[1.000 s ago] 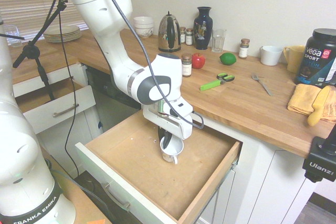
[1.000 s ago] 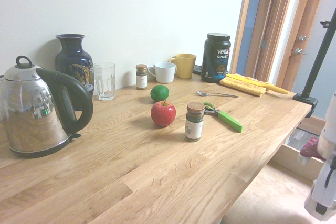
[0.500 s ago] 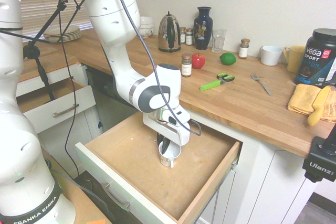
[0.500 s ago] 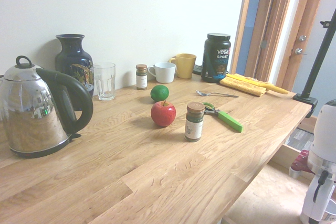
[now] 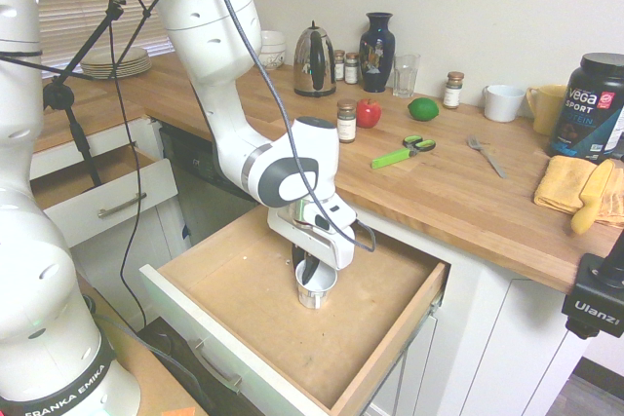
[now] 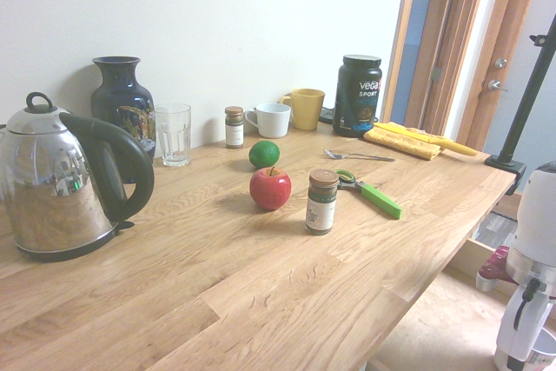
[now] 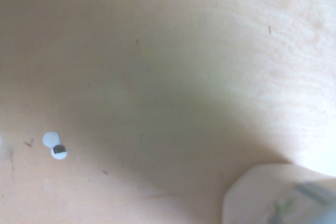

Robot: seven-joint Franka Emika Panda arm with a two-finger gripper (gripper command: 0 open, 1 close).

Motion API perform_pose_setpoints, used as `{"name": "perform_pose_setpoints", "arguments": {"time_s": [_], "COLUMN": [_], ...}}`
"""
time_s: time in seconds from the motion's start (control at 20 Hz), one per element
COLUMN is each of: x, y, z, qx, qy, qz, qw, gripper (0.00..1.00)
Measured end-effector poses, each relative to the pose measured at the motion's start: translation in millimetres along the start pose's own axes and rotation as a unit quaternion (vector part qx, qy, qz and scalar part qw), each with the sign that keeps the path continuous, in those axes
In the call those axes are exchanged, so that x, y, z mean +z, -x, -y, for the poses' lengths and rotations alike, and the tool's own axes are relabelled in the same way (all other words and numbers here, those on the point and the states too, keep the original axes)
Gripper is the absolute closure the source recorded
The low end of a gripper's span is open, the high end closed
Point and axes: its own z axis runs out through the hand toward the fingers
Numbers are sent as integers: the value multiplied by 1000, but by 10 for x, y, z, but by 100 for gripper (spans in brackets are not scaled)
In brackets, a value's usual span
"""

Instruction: Put cup in the drawer

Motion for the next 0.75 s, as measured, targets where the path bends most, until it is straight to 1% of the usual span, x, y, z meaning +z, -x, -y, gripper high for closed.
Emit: {"name": "perform_pose_setpoints", "arguments": {"time_s": [0.4, 0.75], "x": [-32, -420], "y": [-19, 46], "z": [-1, -7], "qx": [2, 2], "qy": [-3, -28], "qz": [-3, -21], "qw": [1000, 999], "gripper": [0, 0]}}
